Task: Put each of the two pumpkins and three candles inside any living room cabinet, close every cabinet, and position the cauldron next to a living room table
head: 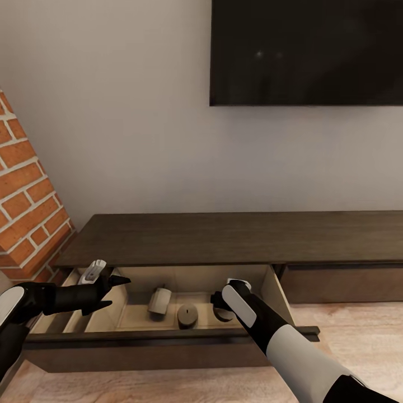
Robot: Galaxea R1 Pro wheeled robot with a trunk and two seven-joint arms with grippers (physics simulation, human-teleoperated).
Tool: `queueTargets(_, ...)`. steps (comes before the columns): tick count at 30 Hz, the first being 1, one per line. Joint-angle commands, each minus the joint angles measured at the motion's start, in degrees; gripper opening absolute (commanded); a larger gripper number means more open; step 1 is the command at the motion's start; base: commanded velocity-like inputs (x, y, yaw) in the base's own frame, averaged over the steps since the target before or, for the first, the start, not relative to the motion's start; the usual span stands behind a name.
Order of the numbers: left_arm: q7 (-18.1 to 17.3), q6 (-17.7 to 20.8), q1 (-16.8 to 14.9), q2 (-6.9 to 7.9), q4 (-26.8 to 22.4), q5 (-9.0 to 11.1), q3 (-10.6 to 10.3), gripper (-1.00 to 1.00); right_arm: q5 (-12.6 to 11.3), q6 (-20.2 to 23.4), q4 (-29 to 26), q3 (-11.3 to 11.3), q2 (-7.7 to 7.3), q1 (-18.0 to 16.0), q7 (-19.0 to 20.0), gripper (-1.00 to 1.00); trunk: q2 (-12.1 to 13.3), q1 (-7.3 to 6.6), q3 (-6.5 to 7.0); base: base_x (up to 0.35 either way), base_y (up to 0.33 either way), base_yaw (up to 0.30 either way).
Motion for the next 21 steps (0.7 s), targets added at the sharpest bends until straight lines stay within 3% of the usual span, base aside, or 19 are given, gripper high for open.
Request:
queueTargets(1,0.62,0.12,-0.04,-0.02,-0.04,0.57,0.05,1.0,-0.4,0.08,-0.06,0.18,-0.03,-0.06,-0.44,-1.0,-0.02,-0.01,-0.05,0.041,0.0,0.0)
queueTargets(10,0.6,0.12,-0.04,0.01,-0.05,0.58,0.05,1.0,-0.4,0.08,-0.06,0.18,-0.03,-0.06,-0.44,-1.0,-0.02,-0.01,-0.05,0.008,0.0,0.0)
queueTargets(21,0.6,0.12,-0.04,-0.02,-0.12,0.58,0.05,1.0,-0.4,0.02,-0.13,0.18,-0.03,-0.06,-0.44,-1.0,-2.83,1.53,-1.31,0.0,0.0,0.0)
